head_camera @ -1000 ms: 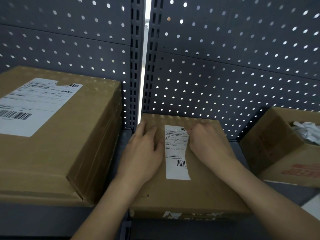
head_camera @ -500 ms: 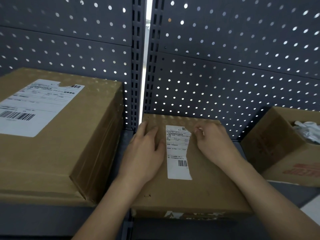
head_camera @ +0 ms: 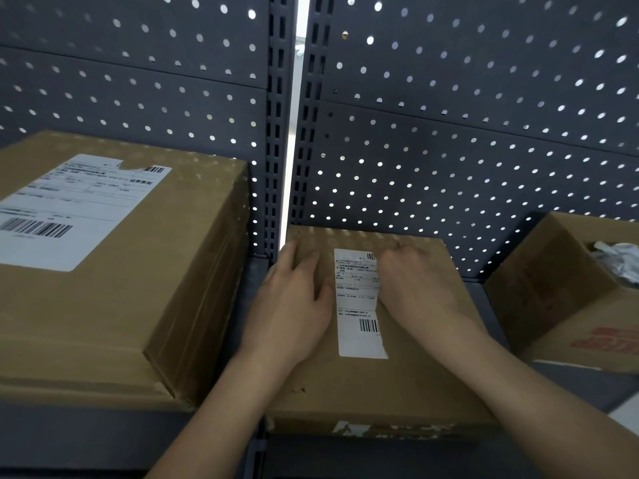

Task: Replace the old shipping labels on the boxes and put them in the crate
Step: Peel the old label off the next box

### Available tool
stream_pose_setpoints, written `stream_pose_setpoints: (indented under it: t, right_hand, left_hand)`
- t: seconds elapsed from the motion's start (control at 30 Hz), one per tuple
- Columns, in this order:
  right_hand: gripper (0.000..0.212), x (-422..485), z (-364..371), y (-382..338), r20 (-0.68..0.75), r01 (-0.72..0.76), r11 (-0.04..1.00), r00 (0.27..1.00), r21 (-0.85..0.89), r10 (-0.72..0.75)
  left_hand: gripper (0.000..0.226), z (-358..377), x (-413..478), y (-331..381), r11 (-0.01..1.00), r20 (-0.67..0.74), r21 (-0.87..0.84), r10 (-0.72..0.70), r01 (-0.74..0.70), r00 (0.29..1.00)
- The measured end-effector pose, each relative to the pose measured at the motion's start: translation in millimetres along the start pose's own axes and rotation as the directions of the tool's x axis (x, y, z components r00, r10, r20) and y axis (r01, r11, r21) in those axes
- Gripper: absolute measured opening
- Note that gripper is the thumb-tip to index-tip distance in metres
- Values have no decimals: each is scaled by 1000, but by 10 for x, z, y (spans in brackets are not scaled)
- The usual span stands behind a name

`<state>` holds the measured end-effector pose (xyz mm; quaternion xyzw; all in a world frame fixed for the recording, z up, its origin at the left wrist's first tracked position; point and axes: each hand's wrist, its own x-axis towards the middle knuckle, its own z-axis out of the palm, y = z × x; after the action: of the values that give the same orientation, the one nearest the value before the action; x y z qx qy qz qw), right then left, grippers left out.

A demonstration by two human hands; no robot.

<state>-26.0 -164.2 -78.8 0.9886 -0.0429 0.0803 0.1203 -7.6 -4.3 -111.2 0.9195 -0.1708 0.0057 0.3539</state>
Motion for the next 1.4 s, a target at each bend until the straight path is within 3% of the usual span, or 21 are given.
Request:
stream_pose_setpoints:
  t: [0.17, 0.3, 0.53, 0.63, 0.77, 0.83, 0.9, 1.1, 1.27, 1.4]
  right_hand:
    - [18, 34, 32, 87, 38, -25, 989, 999, 146, 20]
    - [38, 81, 26, 208, 87, -66, 932, 996, 357, 37]
    - [20, 52, 34, 375, 75, -150, 793, 988, 591, 132]
    - [15, 44, 81, 350, 23, -112, 812, 992, 573, 121]
    - [18, 27, 191, 245, -151, -6, 923, 986, 385, 69]
    - [19, 9, 219, 228, -173, 5, 940, 983, 342, 58]
    - [17, -24, 201, 230, -172, 27, 904, 984, 427, 51]
    - [15, -161, 127, 283, -121, 13, 665, 986, 747, 117]
    - [6, -140, 126, 330, -87, -38, 687, 985, 726, 146]
    - [21, -118, 123, 307, -54, -44, 750, 993, 660, 106]
  left_hand:
    - [53, 9, 6, -11, 1000, -7, -4, 6, -6, 1000]
    - [51, 1, 6, -19, 1000, -4, -13, 14, -14, 1000]
    - [50, 1, 10, -17, 1000, 2, -22, 5, -5, 1000]
    - [50, -2, 10, -16, 1000, 2, -16, 4, -4, 1000]
    - [50, 0, 5, -24, 1000, -1, -27, -3, 3, 1000]
    - [50, 0, 0, -21, 999, -1, -32, -2, 2, 1000]
    - [49, -2, 1, -26, 999, -2, -38, -3, 3, 1000]
    - [48, -8, 8, -36, 998, 4, -67, -10, 10, 1000]
    - [49, -7, 6, -36, 997, 8, -73, -17, 18, 1000]
    - [48, -14, 1, -28, 996, 3, -85, -17, 17, 1000]
